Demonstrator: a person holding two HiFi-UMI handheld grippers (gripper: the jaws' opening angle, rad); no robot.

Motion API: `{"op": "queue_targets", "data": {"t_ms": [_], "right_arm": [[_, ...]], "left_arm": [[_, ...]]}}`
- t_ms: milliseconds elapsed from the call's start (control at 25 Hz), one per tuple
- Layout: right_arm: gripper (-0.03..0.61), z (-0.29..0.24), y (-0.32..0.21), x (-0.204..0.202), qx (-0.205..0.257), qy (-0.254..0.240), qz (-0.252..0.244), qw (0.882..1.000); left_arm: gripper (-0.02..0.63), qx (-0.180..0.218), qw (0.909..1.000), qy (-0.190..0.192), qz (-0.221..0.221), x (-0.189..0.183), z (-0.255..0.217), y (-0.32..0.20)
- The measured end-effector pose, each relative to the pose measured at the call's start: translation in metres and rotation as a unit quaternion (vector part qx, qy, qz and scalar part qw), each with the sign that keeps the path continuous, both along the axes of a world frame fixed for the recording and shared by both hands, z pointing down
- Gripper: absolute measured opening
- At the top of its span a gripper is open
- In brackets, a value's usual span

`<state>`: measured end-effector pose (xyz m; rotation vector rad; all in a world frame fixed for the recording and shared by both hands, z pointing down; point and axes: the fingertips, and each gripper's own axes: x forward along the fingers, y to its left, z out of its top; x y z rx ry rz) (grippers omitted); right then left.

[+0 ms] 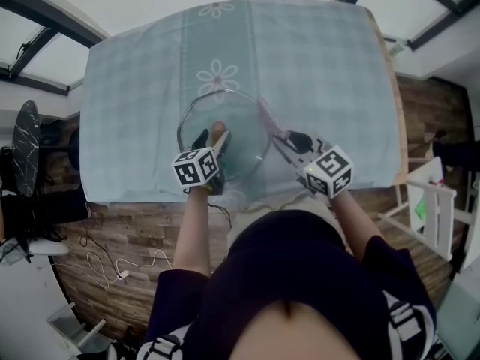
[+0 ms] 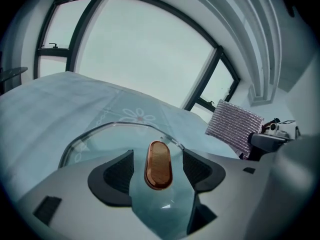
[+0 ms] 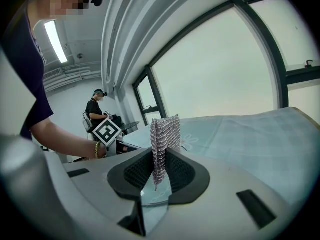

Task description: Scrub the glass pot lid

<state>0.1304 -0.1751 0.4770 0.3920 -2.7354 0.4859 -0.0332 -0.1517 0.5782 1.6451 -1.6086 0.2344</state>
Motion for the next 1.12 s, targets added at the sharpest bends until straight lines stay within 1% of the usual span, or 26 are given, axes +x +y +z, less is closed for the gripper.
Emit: {"op": "queue_targets", "data": {"t_ms": [80,200,320,480,760,880,1000,1120], "right_arm": [[0.078,-0.003,0.005,-0.004,0.007,0.003,0.000,1.000],[0.078,-0.011,0.015,-0.011,0.021,0.002,0.004,1.000],[0.078,-0.019,0.032,-0.018,0.024,-0.004,0.010,1.000],[0.078,-0.026,0.055,-0.025,0.040,-0.005,0.008,0.999],[0.078,-0.041,0.095,-0.027,0.045,-0.015,0.022,0.999],[0.078,-0.046,0.112,-0.025,0.041,-0.012,0.029,0.999],[0.078,-0.053,0.128,-0.025,0.052,-0.025,0.033,0.998],[0.078,-0.057,0.145,-0.024,0.053,-0.030,0.036,0.997]], "left_arm": [[0.293,0.014,0.9999,0.005,-0.001,0.002,-0.010,0.003],[0.293,0.035,0.9993,0.001,-0.012,0.003,-0.026,0.012],[0.293,0.051,0.9986,0.001,-0.011,0.006,-0.038,0.027],[0.292,0.069,0.9976,0.008,-0.007,0.014,-0.052,0.049],[0.285,0.097,0.9948,0.020,0.023,0.032,-0.086,0.093],[0.210,0.107,0.9941,0.012,0.013,0.032,-0.096,0.115],[0.174,0.111,0.9935,0.017,0.013,0.037,-0.104,0.136],[0.115,0.116,0.9932,0.009,0.005,0.037,-0.110,0.156]]}}
